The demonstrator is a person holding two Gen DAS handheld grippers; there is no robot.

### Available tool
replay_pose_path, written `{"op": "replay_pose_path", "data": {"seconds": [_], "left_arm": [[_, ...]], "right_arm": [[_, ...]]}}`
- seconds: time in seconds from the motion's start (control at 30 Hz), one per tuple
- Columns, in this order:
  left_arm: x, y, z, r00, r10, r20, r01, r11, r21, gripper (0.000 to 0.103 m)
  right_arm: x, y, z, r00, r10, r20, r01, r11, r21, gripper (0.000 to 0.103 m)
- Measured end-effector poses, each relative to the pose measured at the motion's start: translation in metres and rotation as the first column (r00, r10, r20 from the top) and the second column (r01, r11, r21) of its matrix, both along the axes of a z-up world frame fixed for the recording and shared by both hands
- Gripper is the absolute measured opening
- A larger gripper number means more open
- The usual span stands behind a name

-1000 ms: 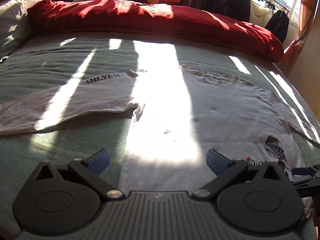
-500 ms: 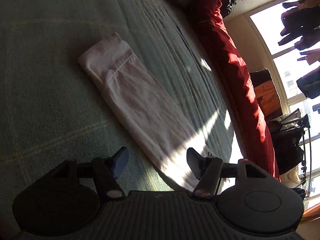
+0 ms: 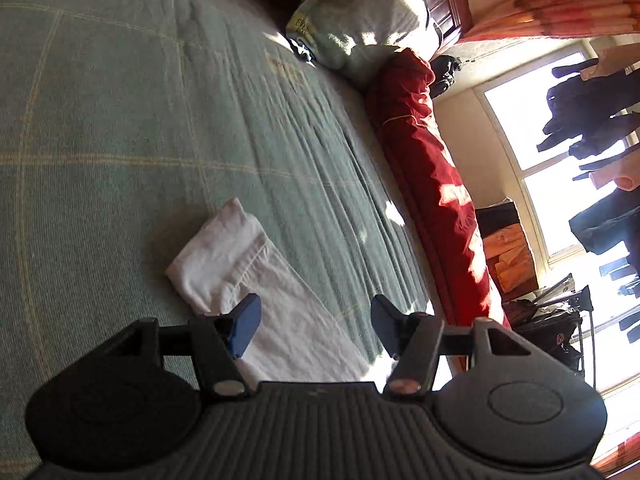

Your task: Fold clothes

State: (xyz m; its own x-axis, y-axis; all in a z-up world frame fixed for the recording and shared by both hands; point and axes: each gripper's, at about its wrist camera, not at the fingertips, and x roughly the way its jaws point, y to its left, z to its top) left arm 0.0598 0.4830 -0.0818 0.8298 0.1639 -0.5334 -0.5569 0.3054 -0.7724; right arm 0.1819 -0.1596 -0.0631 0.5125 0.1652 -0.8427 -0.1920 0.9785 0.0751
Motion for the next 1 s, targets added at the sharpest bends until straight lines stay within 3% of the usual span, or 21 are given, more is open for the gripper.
{"op": "replay_pose_path", "data": {"seconds": [0.17, 0.3, 0.4, 0.57, 0.63, 0.7, 0.8, 0.87, 1.0], "left_arm": [[0.033, 0.039, -0.021, 1.000, 0.018, -0.021, -0.018, 0.999, -0.044, 0.060], [0.030, 0.056, -0.038, 0.991, 0.079, -0.107, -0.082, 0.996, -0.026, 0.059], [0.018, 0.063, -0.033, 0.989, 0.116, -0.089, -0.117, 0.993, -0.017, 0.058], [0.023, 0.055, -0.011, 0.999, 0.032, 0.008, -0.032, 0.999, 0.018, 0.066], [0.039, 0.048, -0.015, 0.999, -0.044, -0.023, 0.045, 0.999, 0.010, 0.066], [0.053, 0.043, -0.028, 0.990, -0.080, -0.114, 0.081, 0.997, 0.008, 0.066], [0.048, 0.043, -0.028, 0.981, -0.008, -0.192, 0.023, 0.997, 0.074, 0.055], [0.039, 0.043, -0.018, 0.970, 0.060, -0.235, -0.034, 0.993, 0.113, 0.053], [0.018, 0.031, -0.004, 0.984, 0.003, -0.179, 0.008, 0.998, 0.062, 0.057]], "right_arm": [[0.000, 0.006, -0.002, 1.000, 0.011, -0.012, -0.011, 1.000, -0.013, 0.103], [0.000, 0.007, -0.004, 1.000, 0.008, -0.024, -0.008, 0.999, -0.031, 0.103], [0.003, 0.005, -0.006, 0.999, -0.012, -0.032, 0.011, 0.999, -0.031, 0.103], [0.004, 0.012, -0.006, 1.000, -0.004, -0.020, 0.003, 0.999, -0.051, 0.103], [0.004, 0.017, -0.007, 1.000, 0.004, -0.023, -0.005, 0.999, -0.045, 0.103], [0.003, 0.022, -0.009, 0.999, 0.013, -0.030, -0.015, 0.999, -0.038, 0.103], [-0.001, 0.029, -0.010, 0.999, 0.035, -0.032, -0.036, 0.998, -0.043, 0.103], [-0.003, 0.032, -0.008, 0.998, 0.049, -0.026, -0.050, 0.997, -0.052, 0.103], [-0.005, 0.032, -0.005, 0.999, 0.052, -0.008, -0.052, 0.998, -0.039, 0.103]]}}
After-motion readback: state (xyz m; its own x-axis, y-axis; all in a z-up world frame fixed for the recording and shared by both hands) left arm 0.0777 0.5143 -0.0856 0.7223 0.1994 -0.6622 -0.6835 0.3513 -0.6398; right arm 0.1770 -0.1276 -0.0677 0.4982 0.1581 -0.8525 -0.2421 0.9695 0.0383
